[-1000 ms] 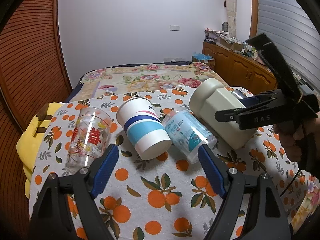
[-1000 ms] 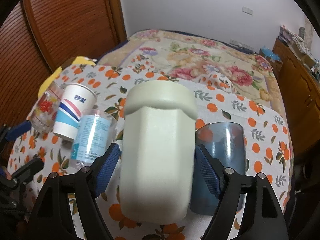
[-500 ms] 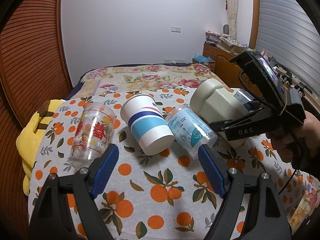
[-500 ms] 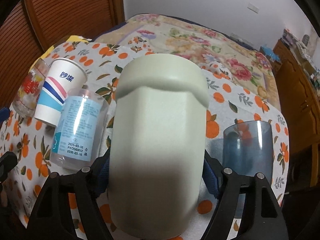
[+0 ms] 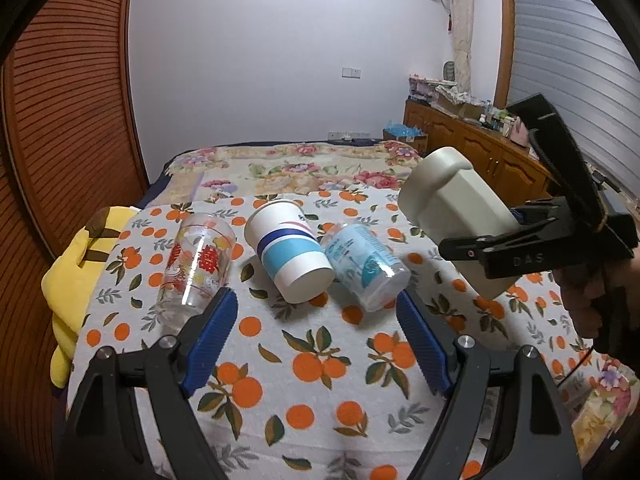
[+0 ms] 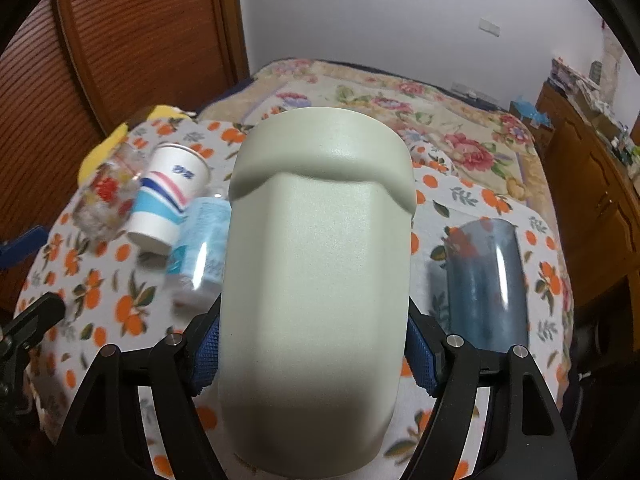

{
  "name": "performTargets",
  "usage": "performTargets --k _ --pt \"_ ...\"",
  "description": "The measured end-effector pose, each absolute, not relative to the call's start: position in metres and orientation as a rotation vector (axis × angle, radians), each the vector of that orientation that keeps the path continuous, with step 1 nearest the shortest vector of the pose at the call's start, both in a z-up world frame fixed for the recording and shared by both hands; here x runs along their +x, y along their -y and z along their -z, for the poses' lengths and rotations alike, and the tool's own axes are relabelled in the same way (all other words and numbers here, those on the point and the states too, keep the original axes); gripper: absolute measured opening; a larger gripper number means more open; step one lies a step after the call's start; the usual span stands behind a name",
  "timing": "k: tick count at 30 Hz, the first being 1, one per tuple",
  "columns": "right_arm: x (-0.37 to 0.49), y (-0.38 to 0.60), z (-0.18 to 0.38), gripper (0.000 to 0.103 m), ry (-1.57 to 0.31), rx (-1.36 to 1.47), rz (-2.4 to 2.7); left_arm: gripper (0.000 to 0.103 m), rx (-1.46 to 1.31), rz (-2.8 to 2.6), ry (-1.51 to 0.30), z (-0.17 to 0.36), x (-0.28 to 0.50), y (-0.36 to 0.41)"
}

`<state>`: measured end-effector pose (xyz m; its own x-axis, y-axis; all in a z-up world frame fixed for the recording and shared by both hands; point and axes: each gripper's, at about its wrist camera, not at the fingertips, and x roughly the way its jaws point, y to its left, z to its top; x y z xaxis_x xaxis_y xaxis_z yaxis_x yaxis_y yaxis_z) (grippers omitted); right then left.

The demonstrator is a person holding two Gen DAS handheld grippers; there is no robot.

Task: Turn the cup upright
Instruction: 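Close the right gripper around the cream tumbler's body and lift it, then carry the cream tumbler with the right gripper toward the left gripper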

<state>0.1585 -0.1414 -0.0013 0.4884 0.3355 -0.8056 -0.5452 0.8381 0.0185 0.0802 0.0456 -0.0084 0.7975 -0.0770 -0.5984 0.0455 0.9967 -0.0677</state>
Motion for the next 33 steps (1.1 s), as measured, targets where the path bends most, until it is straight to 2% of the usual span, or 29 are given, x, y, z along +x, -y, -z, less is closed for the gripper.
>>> performTargets --k 9,20,33 --pt "0.103 0.158 -0.017 0.078 -0.871 -0.223 -0.571 0.082 -0.057 0.072 -0.608 -0.006 0.047 -0.038" --pt "0.058 0.156 0.016 0.078 -0.929 -0.181 -0.631 0.082 -0.061 0.071 -0.639 0.002 0.027 -0.037" --pt "0.051 0.127 0.049 0.078 -0.991 -0.211 -0.668 0.082 -0.086 0.046 -0.665 0.012 0.025 -0.05"
